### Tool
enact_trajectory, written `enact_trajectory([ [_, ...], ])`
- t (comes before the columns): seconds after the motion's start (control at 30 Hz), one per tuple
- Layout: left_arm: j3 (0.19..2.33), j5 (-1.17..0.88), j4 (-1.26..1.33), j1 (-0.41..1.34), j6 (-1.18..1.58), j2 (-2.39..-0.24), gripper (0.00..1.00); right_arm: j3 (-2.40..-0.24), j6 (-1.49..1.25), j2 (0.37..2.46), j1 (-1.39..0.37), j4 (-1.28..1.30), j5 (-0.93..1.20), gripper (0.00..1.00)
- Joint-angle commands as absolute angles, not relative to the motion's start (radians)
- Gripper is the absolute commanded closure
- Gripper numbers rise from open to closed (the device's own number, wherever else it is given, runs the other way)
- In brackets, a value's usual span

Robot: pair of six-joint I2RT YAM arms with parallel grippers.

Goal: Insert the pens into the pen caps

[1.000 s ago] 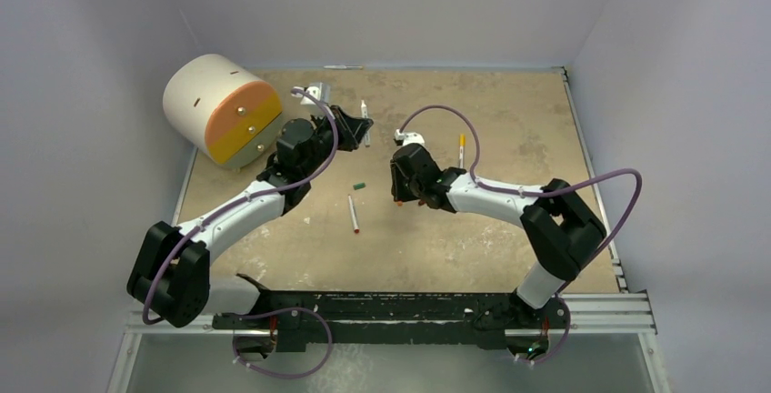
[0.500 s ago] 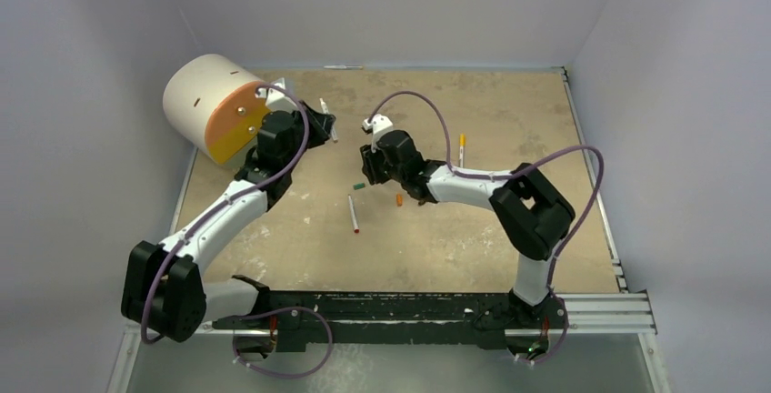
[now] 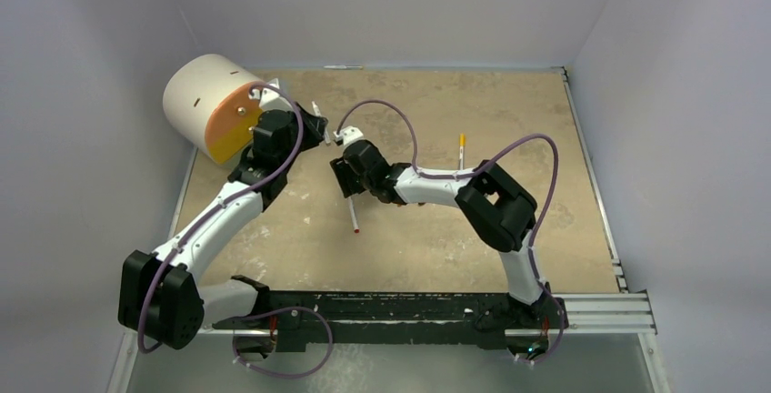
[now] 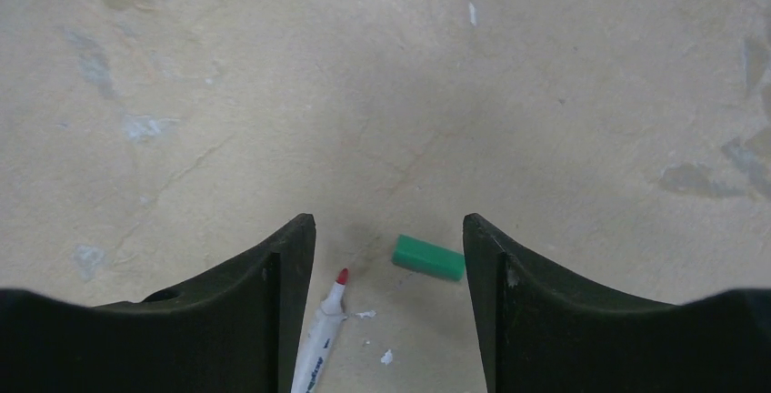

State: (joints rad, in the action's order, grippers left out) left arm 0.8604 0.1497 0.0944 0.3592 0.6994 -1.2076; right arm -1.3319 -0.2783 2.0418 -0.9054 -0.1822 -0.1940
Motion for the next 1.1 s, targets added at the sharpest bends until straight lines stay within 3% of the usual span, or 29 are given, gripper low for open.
enact_trajectory([
  [0.0, 0.899, 0.164, 0.112, 0.35, 0.715, -1.169, 1.0, -1.378, -0.39, 2.044, -0.901, -0.057, -0.318, 0.38],
  [0.3, 0.892, 0.148, 0.13, 0.35, 0.724, -1.179, 1.0, -1.361, -0.452, 2.044, -0.901, -0.033, -0.315, 0.45],
  [0.6, 0.881, 0.144, 0.14, 0.35, 0.727, -1.177, 1.0, -1.327, -0.432, 2.034, -0.902, -0.043, -0.31, 0.68],
  [0.73, 0.88, 0.141, 0.142, 0.351, 0.727, -1.174, 1.0, -1.279, -0.346, 1.985, -0.902, -0.091, -0.309, 0.73],
  [0.97, 0.878, 0.127, 0.157, 0.351, 0.735, -1.179, 1.0, -1.133, -0.038, 1.842, -0.9, -0.168, -0.163, 0.73],
  [1.07, 0.876, 0.12, 0.169, 0.35, 0.739, -1.182, 1.0, -1.117, 0.066, 1.808, -0.9, -0.151, -0.012, 0.62],
])
